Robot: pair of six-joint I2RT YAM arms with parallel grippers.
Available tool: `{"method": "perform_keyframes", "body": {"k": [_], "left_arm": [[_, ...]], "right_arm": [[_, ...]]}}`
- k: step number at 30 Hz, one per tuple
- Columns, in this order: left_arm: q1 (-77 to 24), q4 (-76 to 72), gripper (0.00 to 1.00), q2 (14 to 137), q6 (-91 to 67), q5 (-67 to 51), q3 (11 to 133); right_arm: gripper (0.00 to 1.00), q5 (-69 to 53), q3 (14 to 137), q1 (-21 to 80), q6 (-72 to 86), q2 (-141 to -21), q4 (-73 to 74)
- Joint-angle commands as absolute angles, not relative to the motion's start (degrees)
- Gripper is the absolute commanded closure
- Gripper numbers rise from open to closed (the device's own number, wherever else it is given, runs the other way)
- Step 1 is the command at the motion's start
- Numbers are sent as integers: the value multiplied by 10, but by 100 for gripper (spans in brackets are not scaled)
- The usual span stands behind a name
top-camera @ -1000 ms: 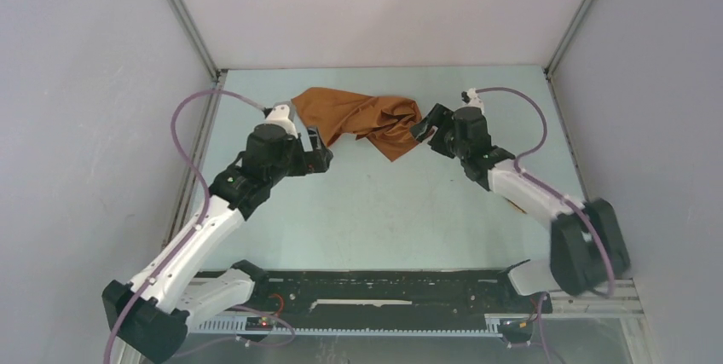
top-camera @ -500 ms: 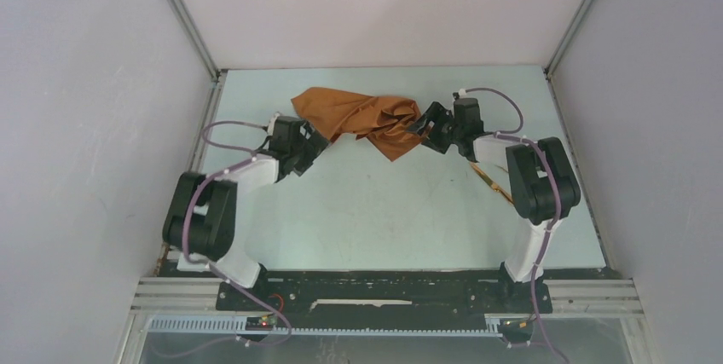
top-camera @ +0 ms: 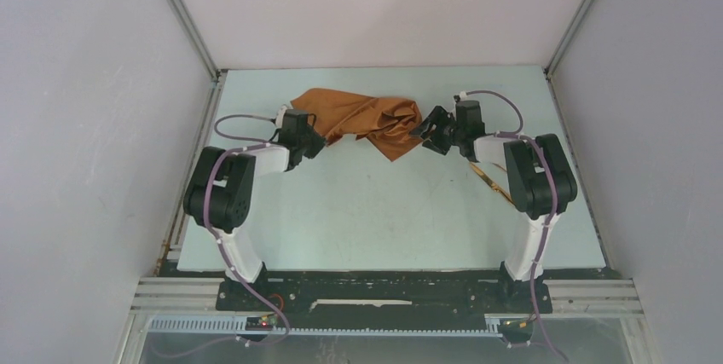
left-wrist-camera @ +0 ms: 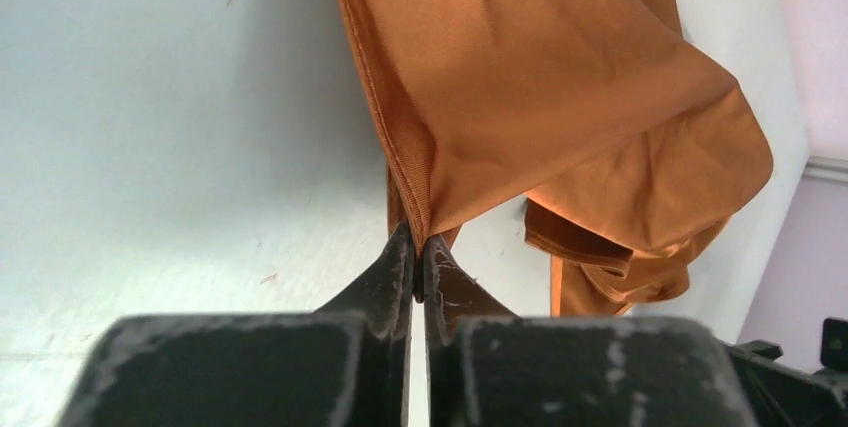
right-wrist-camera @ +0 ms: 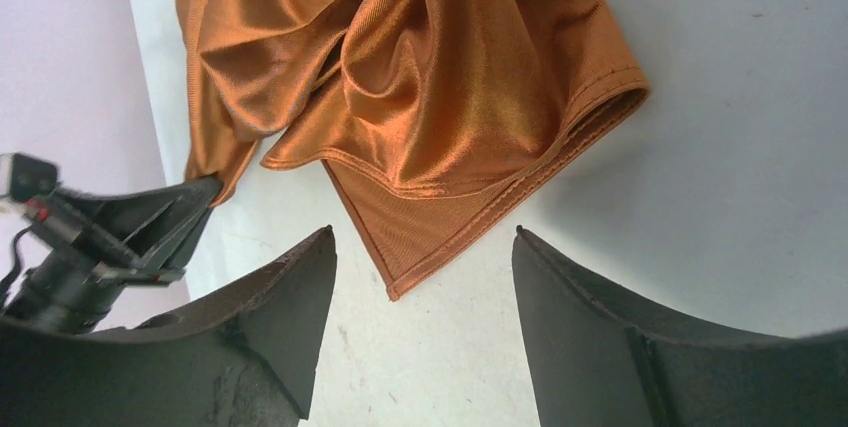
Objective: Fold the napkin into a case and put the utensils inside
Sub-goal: Pick up the crumpled napkin from the center of the board.
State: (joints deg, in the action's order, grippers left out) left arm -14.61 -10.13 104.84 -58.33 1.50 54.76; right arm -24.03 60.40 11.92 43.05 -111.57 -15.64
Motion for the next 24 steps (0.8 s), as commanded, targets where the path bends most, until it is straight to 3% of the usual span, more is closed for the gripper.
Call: {"method": "perform_keyframes", "body": {"k": [1, 9, 17, 24], "left_arm": [[-144, -68, 100, 945, -548, 44, 520], [-144, 117, 100, 677, -469, 19, 493], [-167, 287, 100, 447, -346, -14, 563], [-157, 330, 100, 442, -374, 74, 553]], "right_arm": [[27, -195, 621, 144, 388, -1089, -145], [30, -116, 620, 252, 313, -983, 26], [24, -170, 478, 301, 341, -864, 5], [23, -165, 466, 356, 364, -879, -29]]}}
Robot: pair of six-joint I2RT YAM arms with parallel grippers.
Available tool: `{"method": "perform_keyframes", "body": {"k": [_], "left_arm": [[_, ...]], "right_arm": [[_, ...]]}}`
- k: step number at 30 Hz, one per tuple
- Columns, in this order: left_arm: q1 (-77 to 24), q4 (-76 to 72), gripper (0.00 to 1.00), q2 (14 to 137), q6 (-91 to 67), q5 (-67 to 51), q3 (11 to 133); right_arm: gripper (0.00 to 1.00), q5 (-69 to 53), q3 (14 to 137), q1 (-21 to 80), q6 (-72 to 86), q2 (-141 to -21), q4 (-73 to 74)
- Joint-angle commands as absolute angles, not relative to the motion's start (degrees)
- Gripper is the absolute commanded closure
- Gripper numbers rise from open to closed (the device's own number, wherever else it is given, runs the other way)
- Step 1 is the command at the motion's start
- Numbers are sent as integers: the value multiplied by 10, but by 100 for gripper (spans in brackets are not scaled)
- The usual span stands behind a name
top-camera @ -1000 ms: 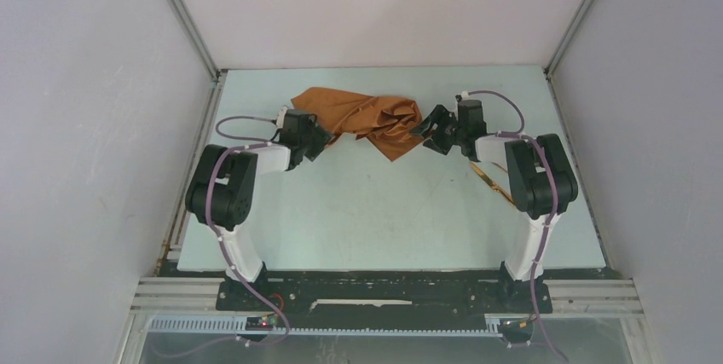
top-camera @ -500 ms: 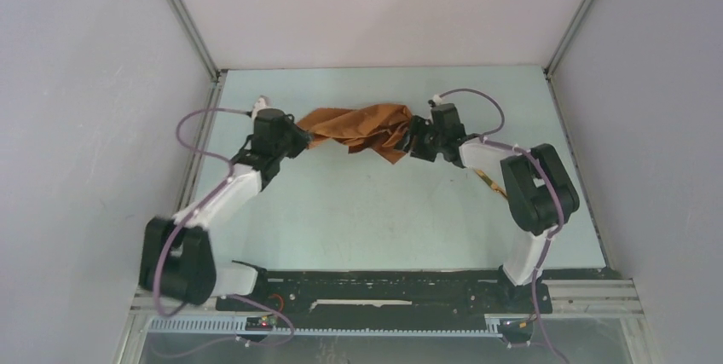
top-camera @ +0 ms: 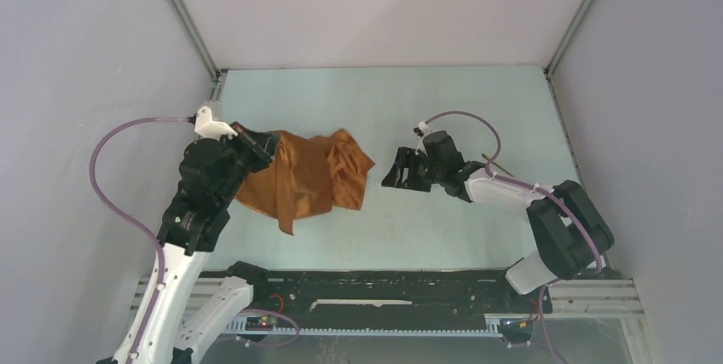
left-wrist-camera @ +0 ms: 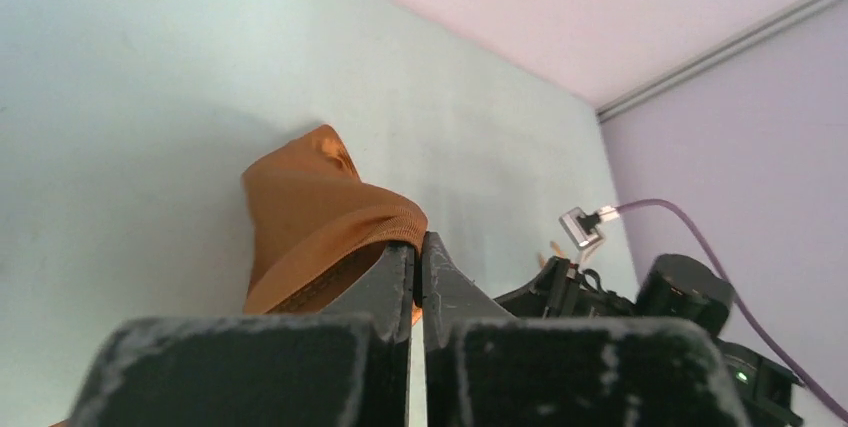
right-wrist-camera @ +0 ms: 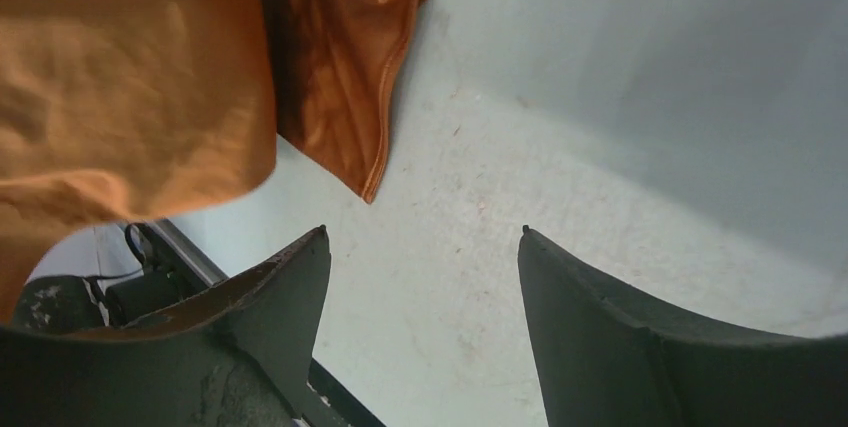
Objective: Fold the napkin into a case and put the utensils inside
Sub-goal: Pick up the crumpled napkin from the center of the board.
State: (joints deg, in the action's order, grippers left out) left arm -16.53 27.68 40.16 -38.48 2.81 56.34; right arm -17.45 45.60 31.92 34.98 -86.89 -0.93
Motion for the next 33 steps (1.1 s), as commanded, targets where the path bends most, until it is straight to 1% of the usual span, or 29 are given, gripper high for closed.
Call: {"method": "perform_keyframes", "body": {"k": [1, 5, 9, 11, 17, 18, 19, 21, 23, 29, 32, 33], "left_arm": [[-148, 334, 100, 456, -379, 87, 549], [-74, 339, 100, 497, -399, 150, 524], [28, 348, 100, 534, -432, 129, 495], [53, 353, 100, 550, -435, 136, 485], [64, 404, 100, 587, -461, 221, 493], [64, 413, 100, 590, -469, 240, 496], [63, 416, 99, 592, -475, 248, 497], [63, 414, 92, 594, -483, 251, 497], [64, 414, 91, 597, -484, 249, 498], [64, 408, 92, 599, -472, 253, 495], [64, 407, 93, 592, -473, 256, 492], [64, 407, 94, 590, -474, 257, 492]], "right_arm": [[23, -150, 477, 363, 370, -888, -14], [22, -24, 561, 409, 406, -946, 99], [22, 87, 663, 461, 436, -1012, 230], [22, 126, 710, 478, 459, -1046, 290], [23, 134, 828, 515, 529, -1129, 407], [27, 134, 857, 518, 539, -1146, 428], [29, 127, 883, 518, 548, -1163, 456], [32, 112, 923, 522, 564, -1193, 494], [35, 103, 944, 528, 574, -1214, 506], [39, 74, 971, 539, 620, -1240, 515], [40, 85, 1004, 544, 643, -1258, 551], [43, 91, 1017, 546, 662, -1267, 574]]}}
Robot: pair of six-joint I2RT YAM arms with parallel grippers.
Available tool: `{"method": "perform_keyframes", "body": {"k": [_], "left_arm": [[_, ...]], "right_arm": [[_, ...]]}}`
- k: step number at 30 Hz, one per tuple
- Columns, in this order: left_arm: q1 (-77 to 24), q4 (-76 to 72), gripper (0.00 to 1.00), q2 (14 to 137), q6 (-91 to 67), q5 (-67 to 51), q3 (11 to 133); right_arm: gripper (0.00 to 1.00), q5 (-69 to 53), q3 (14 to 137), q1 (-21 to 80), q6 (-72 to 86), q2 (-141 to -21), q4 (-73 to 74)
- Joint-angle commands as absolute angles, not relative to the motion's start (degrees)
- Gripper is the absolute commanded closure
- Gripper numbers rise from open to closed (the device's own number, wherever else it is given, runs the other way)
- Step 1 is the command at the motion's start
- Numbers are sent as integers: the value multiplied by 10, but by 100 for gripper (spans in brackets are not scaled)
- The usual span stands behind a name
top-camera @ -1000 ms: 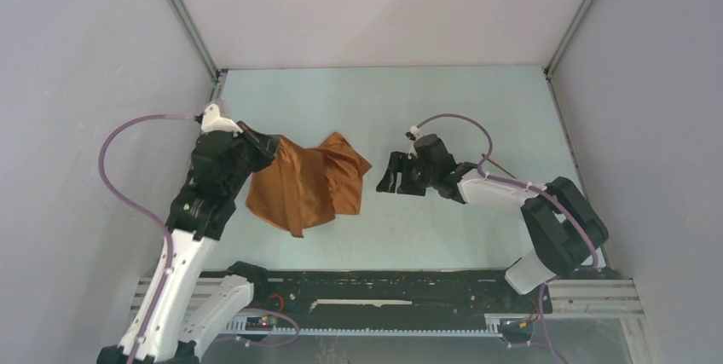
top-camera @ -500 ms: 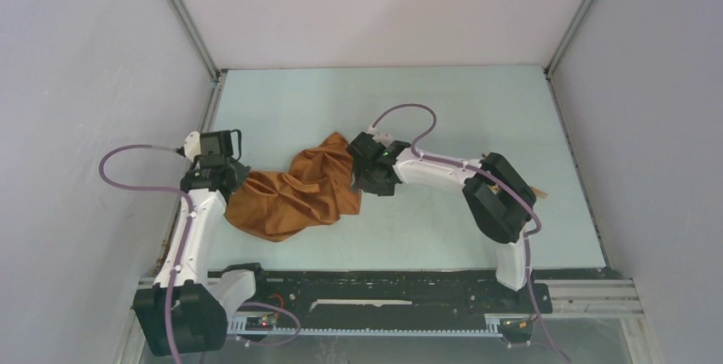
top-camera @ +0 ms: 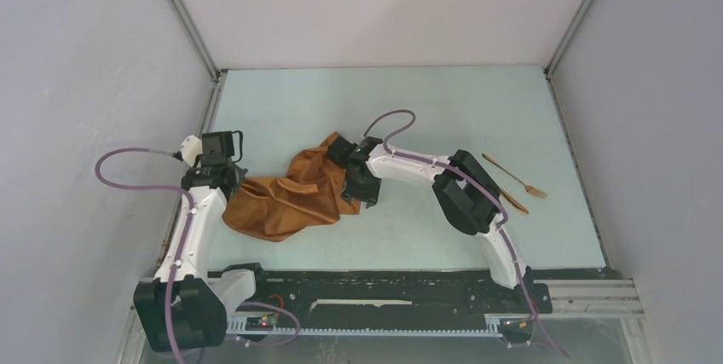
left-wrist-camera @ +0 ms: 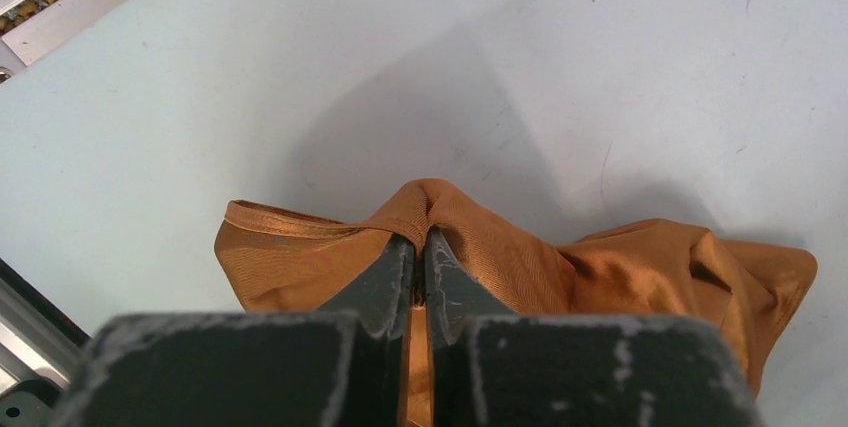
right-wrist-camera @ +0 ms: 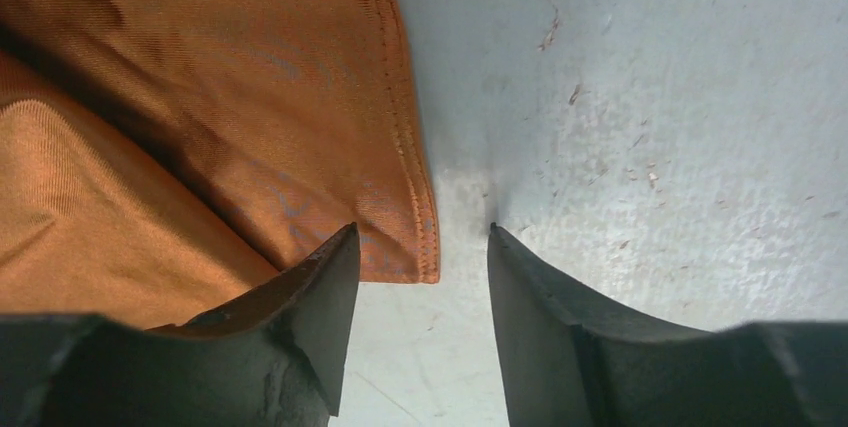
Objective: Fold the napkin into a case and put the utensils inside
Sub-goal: Pick up the crumpled napkin from the center of the board.
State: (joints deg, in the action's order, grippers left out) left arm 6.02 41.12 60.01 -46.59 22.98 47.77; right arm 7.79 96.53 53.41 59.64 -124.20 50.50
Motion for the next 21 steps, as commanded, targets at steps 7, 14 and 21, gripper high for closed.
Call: {"method": "perform_keyframes", "body": {"k": [7, 14, 21], "left_arm": [[72, 404, 95, 579, -475, 248, 488], [82, 402, 93, 589, -475, 224, 486], [95, 399, 91, 594, -476, 210, 485]], "right_arm": [[56, 103, 1103, 550, 735, -1332, 695], [53, 127, 1116, 567, 759, -1352, 732], [52, 147, 1198, 577, 757, -1407, 790]]}}
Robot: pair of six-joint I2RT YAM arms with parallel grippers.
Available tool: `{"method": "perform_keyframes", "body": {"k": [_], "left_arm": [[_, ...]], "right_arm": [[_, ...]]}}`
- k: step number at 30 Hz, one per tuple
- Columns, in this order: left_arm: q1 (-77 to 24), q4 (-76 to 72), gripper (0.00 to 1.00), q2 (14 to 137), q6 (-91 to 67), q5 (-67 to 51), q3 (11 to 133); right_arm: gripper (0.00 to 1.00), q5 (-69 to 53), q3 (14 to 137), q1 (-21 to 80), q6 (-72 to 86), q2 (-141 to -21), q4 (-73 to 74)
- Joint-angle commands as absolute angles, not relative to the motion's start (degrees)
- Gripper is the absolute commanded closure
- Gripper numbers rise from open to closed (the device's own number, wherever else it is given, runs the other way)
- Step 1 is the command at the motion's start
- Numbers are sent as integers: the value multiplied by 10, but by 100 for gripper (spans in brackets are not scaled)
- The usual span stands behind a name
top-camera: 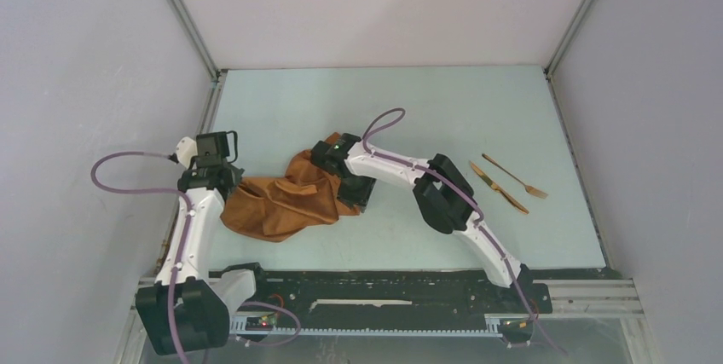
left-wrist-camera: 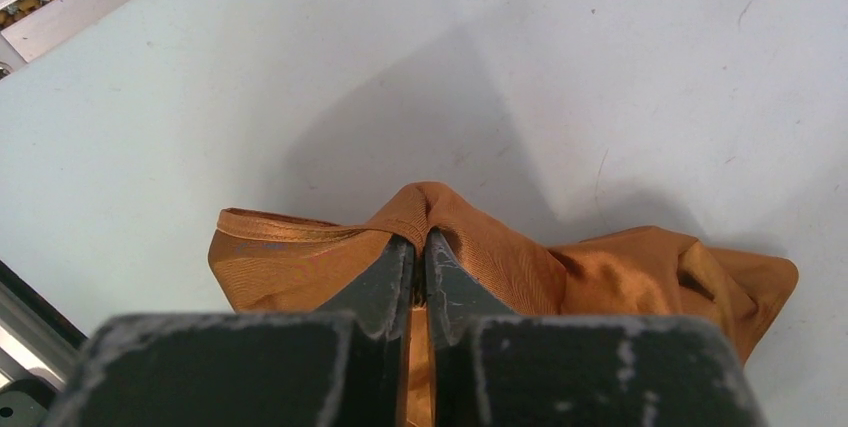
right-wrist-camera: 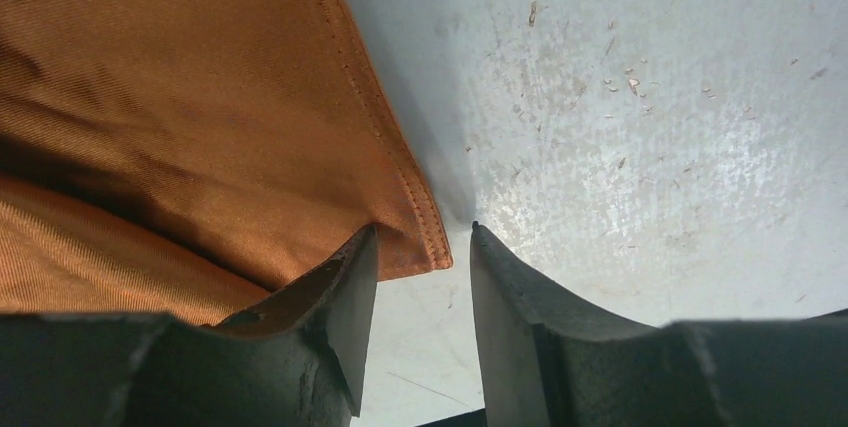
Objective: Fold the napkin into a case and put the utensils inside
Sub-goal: Pick up the crumpled napkin from the center of the board.
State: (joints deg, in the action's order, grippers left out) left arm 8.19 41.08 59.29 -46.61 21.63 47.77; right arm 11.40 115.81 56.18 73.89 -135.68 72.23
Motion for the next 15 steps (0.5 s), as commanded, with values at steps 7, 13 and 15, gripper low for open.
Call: {"method": "perform_keyframes", "body": {"k": [7, 13, 15], "left_arm": [[103, 394, 90, 603, -471, 194, 481], [104, 377, 85, 624, -452, 160, 485], [104, 371, 82, 632, -444, 148, 487]], "right_arm": [[72, 153, 1181, 576, 763, -1412, 774], [100, 156, 918, 532, 772, -1221, 587], [100, 177, 831, 504, 758, -1147, 536]]}}
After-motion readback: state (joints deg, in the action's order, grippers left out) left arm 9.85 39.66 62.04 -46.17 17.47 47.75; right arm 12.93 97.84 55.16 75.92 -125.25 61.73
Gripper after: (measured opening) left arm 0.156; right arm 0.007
